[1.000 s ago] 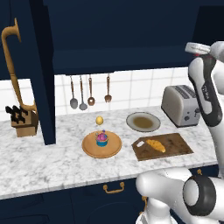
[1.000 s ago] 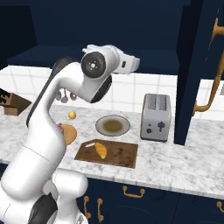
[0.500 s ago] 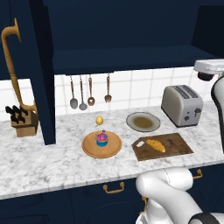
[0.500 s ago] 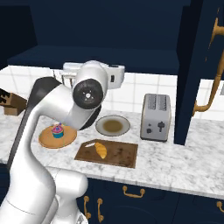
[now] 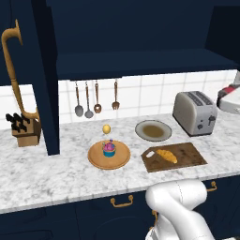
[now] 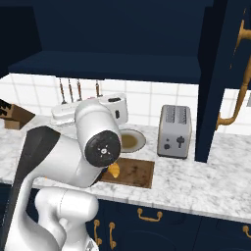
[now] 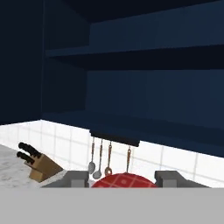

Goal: From the different types of pastries on the counter, select a croissant and place it on the cutting board. Then retrieve a jar of jam from the cabinet and place it alongside the croissant on the cutting board.

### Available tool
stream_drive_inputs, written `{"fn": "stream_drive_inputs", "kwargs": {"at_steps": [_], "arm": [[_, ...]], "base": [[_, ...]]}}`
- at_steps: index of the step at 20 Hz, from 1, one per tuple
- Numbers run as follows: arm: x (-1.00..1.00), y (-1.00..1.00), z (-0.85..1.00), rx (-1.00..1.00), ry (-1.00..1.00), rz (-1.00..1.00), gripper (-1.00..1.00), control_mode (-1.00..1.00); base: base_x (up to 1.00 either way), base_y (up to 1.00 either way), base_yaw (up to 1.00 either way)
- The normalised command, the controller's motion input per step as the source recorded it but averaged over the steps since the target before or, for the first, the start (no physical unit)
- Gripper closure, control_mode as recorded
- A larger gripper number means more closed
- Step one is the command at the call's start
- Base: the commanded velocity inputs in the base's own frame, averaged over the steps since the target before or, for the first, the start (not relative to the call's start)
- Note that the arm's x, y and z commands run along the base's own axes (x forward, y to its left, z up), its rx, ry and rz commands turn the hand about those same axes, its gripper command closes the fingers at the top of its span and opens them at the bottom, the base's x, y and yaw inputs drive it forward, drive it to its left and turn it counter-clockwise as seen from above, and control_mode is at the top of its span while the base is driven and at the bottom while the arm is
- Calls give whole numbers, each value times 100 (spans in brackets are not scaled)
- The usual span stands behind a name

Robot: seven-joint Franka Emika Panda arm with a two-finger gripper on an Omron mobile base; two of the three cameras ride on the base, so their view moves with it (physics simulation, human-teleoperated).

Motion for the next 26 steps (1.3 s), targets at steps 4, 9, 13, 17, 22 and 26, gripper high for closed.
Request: {"fn": "stream_drive_inputs", "kwargs": {"at_steps": [4, 9, 13, 17, 22, 26], "arm": [[-33, 52, -74, -15, 0, 15, 100, -100], [-5, 20, -70, -11, 0, 18, 100, -100], [14, -1, -72, -4, 0, 31, 100, -100], [8, -1, -61, 0, -1, 29, 100, -100], [33, -22, -34, 0, -7, 23, 100, -100], [32, -29, -23, 0, -2, 14, 100, -100]], "base": [[0, 0, 0], [0, 0, 0], [0, 0, 0], [0, 0, 0], [0, 0, 0], [0, 0, 0]]}}
